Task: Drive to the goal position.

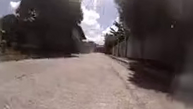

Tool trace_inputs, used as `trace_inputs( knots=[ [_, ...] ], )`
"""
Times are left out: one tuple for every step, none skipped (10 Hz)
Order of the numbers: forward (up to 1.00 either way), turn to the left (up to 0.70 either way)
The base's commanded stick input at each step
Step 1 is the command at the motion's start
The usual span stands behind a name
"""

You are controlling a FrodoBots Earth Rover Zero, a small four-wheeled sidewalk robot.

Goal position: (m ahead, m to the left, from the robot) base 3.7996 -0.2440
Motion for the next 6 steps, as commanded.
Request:
trace_inputs(
  knots=[
    [1.00, -0.40],
    [1.00, -0.40],
    [1.00, -0.40],
    [1.00, -0.40],
    [1.00, -0.40],
    [1.00, -0.34]
  ],
)
